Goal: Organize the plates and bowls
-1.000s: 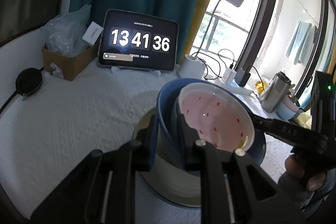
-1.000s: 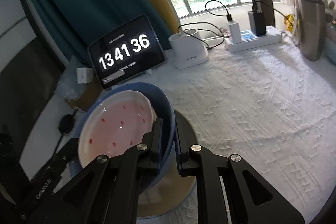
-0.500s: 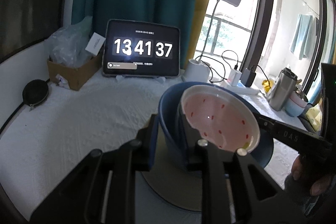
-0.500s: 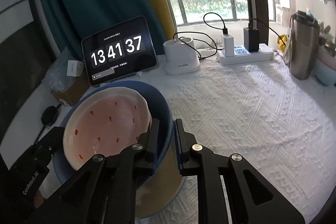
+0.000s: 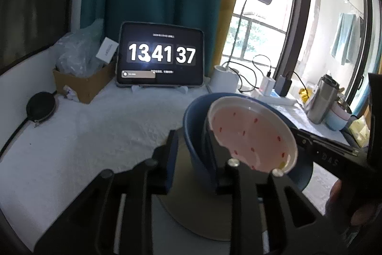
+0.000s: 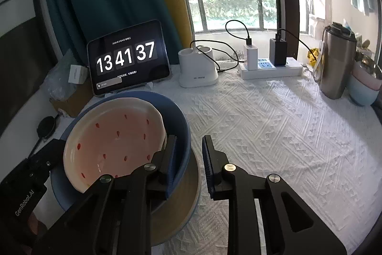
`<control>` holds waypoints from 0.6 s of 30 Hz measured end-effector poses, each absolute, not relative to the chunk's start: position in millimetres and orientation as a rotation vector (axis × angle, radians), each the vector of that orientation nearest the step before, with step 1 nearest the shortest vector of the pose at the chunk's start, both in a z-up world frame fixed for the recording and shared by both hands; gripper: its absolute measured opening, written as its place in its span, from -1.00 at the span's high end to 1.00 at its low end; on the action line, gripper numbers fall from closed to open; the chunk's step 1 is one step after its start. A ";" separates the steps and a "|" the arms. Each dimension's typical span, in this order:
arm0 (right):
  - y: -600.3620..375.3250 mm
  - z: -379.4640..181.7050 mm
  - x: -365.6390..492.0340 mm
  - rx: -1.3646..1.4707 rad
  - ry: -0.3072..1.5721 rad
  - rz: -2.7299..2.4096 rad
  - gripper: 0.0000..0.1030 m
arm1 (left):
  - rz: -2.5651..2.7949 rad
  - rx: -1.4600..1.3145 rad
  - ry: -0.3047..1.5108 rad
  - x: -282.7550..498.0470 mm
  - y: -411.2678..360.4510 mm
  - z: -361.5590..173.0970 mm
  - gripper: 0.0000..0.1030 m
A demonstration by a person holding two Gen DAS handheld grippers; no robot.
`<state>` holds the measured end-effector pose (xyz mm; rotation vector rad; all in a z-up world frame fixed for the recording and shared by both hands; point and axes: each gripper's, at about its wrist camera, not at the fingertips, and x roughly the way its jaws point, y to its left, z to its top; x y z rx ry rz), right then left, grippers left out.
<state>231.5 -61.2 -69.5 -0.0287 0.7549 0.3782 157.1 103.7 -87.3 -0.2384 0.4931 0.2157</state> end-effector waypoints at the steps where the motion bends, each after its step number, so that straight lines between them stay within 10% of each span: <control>1: -61.2 -69.6 230.8 -0.032 0.754 0.382 0.55 | 0.220 -0.245 0.490 156.4 104.5 -87.9 0.37; 18: -76.2 -65.4 222.0 -0.035 0.738 0.374 0.00 | 0.213 -0.221 0.432 127.4 91.6 -78.2 -0.29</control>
